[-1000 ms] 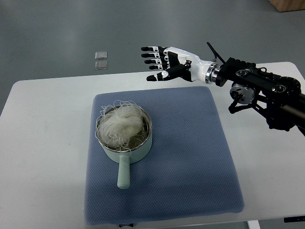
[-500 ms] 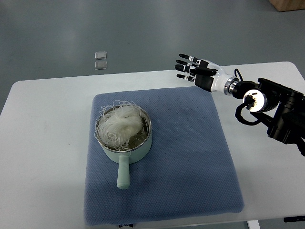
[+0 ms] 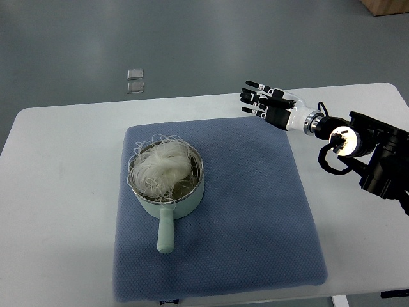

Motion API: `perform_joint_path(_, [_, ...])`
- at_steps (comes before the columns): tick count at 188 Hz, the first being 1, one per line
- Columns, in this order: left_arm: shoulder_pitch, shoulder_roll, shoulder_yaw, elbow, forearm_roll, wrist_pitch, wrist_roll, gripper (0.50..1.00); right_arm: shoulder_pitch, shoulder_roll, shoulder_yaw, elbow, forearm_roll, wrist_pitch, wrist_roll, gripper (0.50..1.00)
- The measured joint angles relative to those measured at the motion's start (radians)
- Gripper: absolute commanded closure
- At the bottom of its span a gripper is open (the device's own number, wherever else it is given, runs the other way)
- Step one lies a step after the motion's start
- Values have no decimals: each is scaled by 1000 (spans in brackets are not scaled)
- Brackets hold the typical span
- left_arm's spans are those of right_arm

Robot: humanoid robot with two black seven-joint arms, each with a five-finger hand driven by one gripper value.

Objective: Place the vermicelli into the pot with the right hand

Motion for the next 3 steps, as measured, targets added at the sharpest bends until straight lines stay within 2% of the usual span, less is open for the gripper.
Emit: perform_joint_path(3, [0,0,0,0,0,0,0,500,-1,-1,0,0,0,1,0,574])
